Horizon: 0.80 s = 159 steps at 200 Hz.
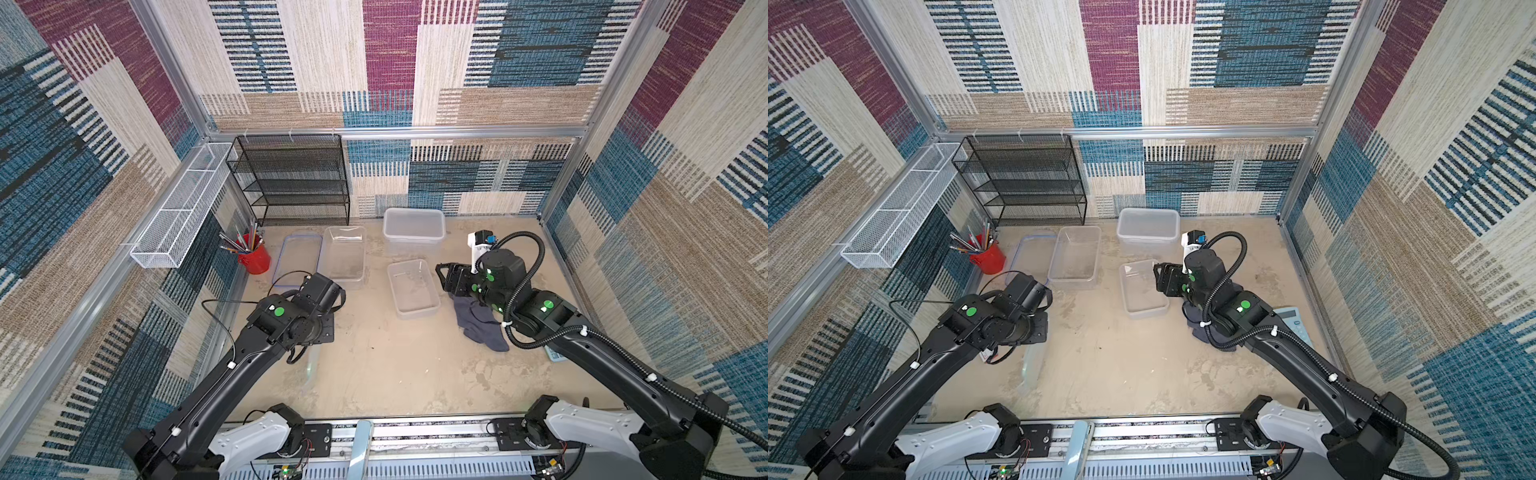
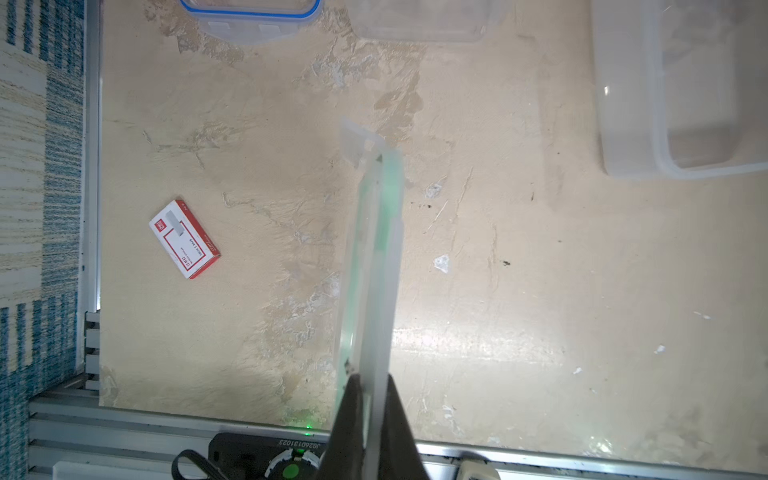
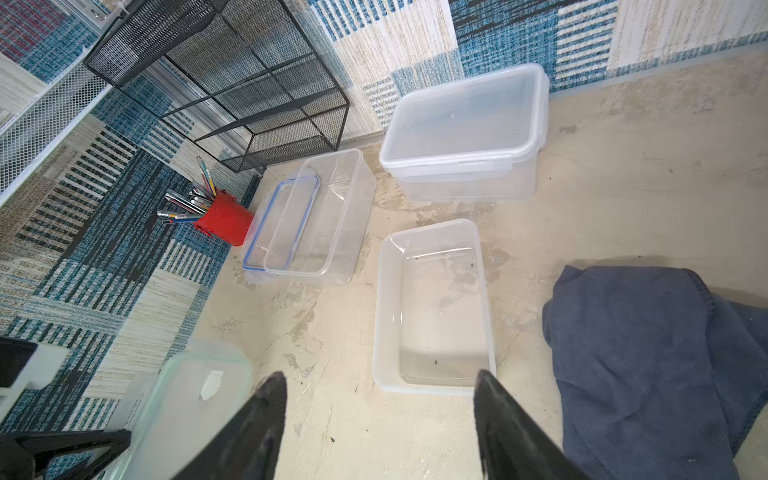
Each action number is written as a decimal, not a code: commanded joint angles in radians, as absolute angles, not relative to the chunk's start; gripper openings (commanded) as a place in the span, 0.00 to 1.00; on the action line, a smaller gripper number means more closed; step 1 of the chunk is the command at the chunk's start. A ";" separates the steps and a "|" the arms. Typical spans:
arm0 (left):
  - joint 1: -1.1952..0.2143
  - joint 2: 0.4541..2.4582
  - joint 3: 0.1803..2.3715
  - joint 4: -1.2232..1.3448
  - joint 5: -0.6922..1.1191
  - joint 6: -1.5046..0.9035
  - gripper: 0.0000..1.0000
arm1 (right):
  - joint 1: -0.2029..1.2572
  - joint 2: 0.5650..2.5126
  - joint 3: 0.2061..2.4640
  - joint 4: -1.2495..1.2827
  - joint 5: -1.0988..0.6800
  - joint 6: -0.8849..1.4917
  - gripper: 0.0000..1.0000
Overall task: Wipe the insides of the lunch boxes
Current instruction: Place the lid at the center of the board.
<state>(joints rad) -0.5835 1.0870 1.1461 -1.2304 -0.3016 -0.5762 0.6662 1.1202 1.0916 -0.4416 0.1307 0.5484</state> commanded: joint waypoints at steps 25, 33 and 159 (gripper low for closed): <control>-0.652 1.104 1.079 -1.171 -0.424 -0.617 0.00 | 0.667 1.132 1.104 -0.402 0.118 0.550 0.72; -0.670 1.108 1.069 -1.158 -0.426 -0.625 0.00 | 0.667 1.132 1.103 -0.400 0.115 0.552 0.72; -0.775 1.293 0.956 -0.916 -0.308 -0.773 0.06 | 0.667 1.096 1.071 -0.393 0.105 0.575 0.72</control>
<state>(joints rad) -0.7746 1.2659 0.9600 -1.0046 -0.3374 -0.7532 0.6662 1.1088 1.0767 -0.4252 0.1112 0.5602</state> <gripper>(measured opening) 0.088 0.718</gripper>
